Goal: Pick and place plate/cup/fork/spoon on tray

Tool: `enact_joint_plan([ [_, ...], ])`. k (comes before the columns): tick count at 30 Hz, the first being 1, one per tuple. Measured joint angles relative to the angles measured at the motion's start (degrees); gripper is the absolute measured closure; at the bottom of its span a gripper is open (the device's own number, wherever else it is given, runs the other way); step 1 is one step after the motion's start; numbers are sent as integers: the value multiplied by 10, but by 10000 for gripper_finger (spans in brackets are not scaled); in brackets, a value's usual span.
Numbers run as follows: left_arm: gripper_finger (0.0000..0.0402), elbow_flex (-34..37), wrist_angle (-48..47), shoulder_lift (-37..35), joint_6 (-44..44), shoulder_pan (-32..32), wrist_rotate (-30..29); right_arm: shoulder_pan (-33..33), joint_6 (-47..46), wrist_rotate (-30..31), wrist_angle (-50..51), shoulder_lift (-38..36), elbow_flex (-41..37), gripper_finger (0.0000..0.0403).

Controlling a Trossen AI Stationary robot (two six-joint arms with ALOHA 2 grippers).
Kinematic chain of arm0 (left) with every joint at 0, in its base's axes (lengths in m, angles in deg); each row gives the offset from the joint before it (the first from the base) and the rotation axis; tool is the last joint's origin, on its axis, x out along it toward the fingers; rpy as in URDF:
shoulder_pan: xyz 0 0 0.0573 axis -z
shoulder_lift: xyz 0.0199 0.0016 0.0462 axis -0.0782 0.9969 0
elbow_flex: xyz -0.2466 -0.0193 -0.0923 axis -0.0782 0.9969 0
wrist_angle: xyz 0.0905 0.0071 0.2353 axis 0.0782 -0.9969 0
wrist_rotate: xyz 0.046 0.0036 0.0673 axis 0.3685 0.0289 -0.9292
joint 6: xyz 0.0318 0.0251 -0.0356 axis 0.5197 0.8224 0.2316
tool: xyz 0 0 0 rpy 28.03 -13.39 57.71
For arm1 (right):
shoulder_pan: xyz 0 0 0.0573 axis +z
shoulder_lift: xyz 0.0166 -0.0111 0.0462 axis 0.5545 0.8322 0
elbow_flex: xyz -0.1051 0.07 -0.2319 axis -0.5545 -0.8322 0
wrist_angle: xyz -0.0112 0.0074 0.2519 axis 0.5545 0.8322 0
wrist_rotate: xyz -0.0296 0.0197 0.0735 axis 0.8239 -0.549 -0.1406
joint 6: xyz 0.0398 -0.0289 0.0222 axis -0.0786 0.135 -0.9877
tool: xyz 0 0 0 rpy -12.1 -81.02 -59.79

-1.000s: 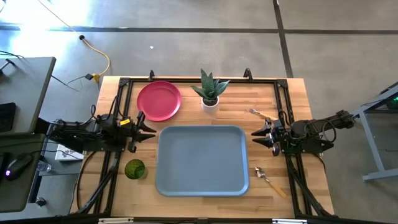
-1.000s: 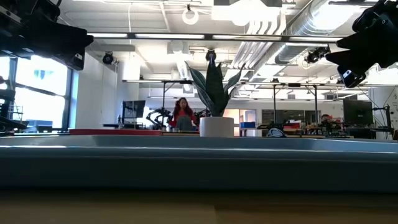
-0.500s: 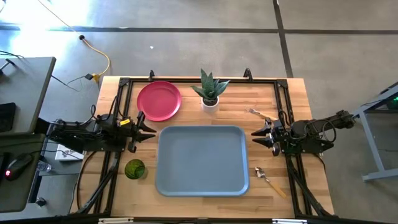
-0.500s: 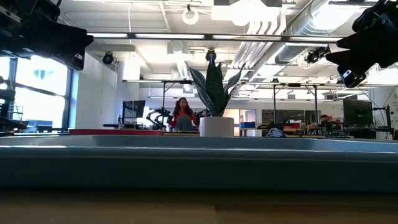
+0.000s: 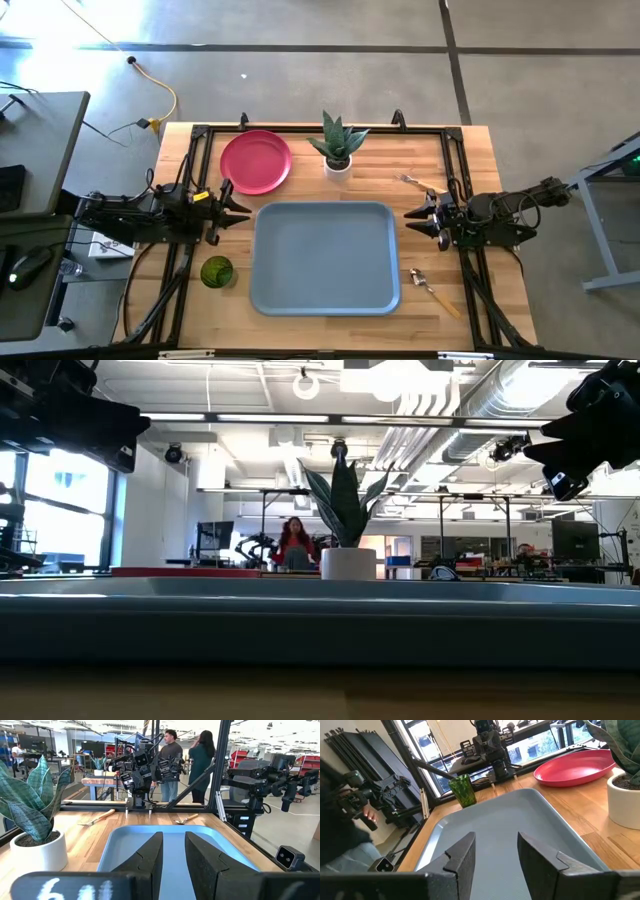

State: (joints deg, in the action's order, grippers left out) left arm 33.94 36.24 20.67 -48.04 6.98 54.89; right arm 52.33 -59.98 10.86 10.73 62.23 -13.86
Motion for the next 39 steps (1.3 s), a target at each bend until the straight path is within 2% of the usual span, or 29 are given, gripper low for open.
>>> enact_joint_plan([
  [6, 330, 0, 1, 0, 0, 0, 0, 0, 0, 0, 0, 0, 0, 265],
  [9, 330, 0, 1, 0, -12, 0, -19, 0, 0, 0, 0, 0, 0, 265],
  [21, 330, 0, 13, 0, -200, 0, -148, 0, 0, 0, 0, 0, 0, 265],
  [24, 330, 0, 35, 0, -233, 0, -154, 0, 0, 0, 0, 0, 0, 265],
  [31, 330, 0, 94, 0, -236, 0, -155, 0, 0, 0, 0, 0, 0, 265],
  [39, 330, 0, 97, 0, -235, 0, -174, 0, 2, 0, 0, 0, 0, 265],
])
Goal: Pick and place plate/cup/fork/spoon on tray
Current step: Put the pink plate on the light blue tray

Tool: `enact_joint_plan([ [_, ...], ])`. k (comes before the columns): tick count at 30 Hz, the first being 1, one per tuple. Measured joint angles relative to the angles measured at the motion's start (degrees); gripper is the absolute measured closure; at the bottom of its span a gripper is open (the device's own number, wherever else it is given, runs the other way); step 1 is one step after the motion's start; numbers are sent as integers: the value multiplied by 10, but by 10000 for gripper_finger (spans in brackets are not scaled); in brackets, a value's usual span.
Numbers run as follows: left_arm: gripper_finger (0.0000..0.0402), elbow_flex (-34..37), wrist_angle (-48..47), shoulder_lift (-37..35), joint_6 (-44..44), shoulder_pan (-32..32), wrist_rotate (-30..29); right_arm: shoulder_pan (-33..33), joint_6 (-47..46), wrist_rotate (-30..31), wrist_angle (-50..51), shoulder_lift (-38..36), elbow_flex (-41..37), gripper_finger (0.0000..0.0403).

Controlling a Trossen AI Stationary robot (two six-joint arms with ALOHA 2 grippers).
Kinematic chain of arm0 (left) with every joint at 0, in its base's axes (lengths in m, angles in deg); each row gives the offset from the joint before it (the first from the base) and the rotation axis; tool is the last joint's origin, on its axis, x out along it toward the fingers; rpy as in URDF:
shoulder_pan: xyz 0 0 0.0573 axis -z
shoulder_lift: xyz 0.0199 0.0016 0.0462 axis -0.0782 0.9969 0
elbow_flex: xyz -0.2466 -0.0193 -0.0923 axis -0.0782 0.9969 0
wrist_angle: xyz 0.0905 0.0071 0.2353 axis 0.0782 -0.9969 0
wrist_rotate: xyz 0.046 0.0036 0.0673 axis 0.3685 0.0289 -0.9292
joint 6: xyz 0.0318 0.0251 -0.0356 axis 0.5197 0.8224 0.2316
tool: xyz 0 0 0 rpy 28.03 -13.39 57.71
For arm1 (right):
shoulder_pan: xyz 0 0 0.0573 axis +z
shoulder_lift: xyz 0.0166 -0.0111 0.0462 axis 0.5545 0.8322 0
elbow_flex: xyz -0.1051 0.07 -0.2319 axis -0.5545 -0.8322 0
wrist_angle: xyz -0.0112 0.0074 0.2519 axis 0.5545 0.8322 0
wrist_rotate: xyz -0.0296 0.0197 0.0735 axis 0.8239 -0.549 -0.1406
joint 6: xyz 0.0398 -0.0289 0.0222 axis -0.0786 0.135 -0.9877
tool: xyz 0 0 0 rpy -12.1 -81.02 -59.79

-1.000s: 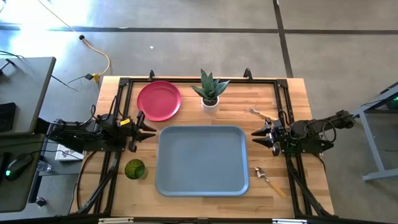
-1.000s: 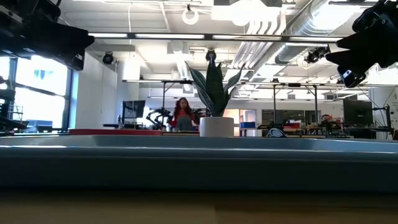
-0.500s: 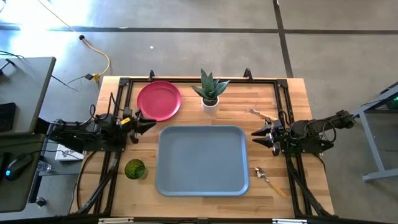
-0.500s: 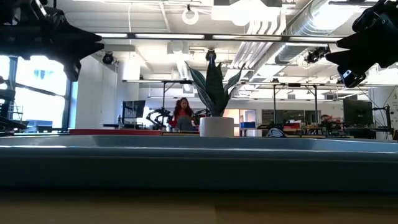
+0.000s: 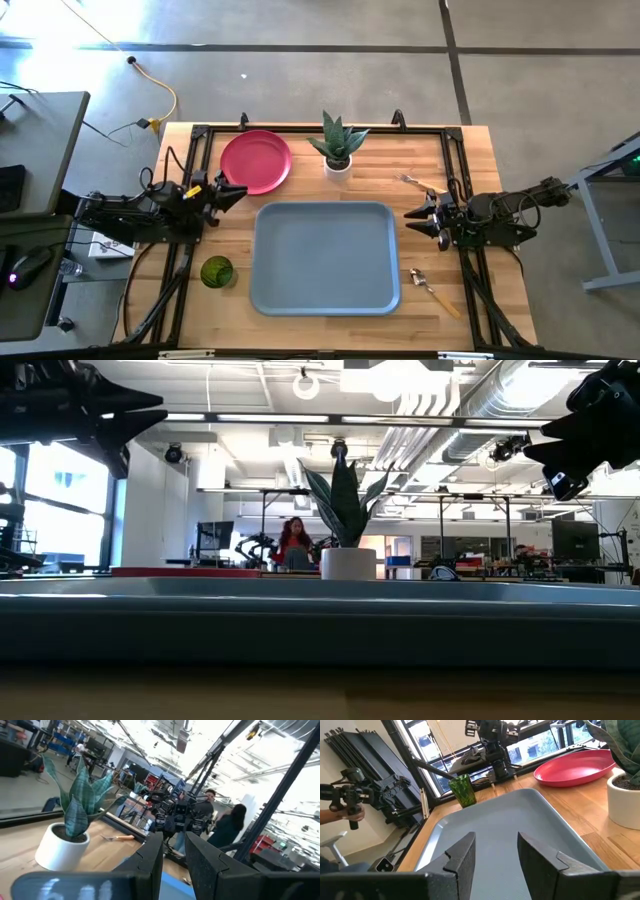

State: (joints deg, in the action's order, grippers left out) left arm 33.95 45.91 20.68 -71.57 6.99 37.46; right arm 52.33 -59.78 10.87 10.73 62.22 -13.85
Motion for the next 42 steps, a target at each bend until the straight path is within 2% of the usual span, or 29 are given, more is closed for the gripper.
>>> enact_joint_plan([
  [8, 307, 0, -1, 0, 14, 0, -13, 0, 4, 0, 0, 0, 0, 265],
  [15, 264, 0, 31, 0, -8, 0, -92, 0, 5, 0, 0, 0, 0, 265],
  [19, 260, -12, 54, 0, 35, 0, -107, 0, 5, 0, 0, 0, 0, 265],
  [24, 262, -64, 49, 17, 103, 0, -115, 0, 5, 0, 0, 0, 0, 265],
  [29, 263, -140, -38, 65, 140, 0, -127, 0, 5, 0, 0, 0, 0, 265],
  [42, 263, -330, -327, 264, 116, -11, -168, 0, -7, 3, -68, 0, 0, 265],
])
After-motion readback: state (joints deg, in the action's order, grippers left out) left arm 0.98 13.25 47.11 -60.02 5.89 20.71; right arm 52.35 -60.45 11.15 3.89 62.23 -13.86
